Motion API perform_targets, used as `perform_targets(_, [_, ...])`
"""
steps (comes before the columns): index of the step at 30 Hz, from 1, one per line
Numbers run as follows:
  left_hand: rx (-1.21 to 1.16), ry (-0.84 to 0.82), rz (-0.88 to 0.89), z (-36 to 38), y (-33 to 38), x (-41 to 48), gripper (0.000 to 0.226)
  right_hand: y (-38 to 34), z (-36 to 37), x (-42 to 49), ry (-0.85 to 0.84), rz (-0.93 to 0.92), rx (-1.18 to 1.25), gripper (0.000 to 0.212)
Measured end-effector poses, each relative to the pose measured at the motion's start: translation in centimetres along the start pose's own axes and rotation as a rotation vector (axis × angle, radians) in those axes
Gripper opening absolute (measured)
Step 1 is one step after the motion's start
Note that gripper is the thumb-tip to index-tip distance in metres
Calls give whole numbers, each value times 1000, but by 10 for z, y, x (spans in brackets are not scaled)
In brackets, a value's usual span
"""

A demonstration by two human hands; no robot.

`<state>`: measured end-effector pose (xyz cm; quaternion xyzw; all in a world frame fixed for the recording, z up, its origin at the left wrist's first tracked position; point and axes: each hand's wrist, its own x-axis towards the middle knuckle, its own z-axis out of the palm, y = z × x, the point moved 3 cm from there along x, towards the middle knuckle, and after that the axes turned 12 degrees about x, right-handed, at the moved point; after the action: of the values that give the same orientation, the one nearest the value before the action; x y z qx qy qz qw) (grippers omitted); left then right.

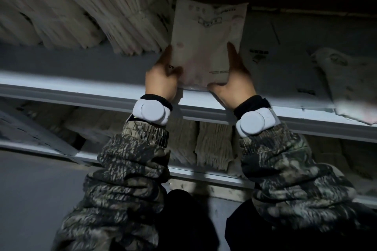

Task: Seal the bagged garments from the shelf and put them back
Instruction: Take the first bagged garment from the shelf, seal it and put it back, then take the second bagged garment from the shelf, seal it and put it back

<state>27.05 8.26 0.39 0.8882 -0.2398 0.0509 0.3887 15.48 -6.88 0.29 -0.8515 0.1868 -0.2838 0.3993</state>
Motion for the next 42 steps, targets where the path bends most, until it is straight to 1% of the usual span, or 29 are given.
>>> perform_targets(3, [63,6,-6,2,-2,0,56,3,1,1,-7,21,-55,97])
perform_targets(8, [105,13,-65,2,-2,0,46,6,-1,1,19,76,-116,84])
perform_targets(13, [168,66,-61,2,0,0,41,6,-2,3,55,65,-107,72])
perform_targets(16, [193,126,-49,2,2,-1,37,11,-1,6,74,87,-112,69])
perform_targets(22, [254,150,9,1,7,-5,28,18,1,8,49,132,-126,69])
perform_targets(26, [218,134,-25,2,7,-4,32,14,1,7,56,118,-140,66])
perform_targets(29, [250,94,-34,4,10,-5,35,12,2,6,40,142,-153,67])
perform_targets(33, [245,53,-40,8,14,-5,38,4,-1,1,17,148,-179,63])
perform_targets(36, [235,76,-21,8,18,-16,45,-5,-7,-6,31,142,-162,60])
perform_targets(38, [217,86,-32,8,21,-25,49,-9,-8,-11,50,138,-128,58])
perform_targets(42, [158,86,-4,6,25,-57,56,-16,-19,-40,88,124,30,66])
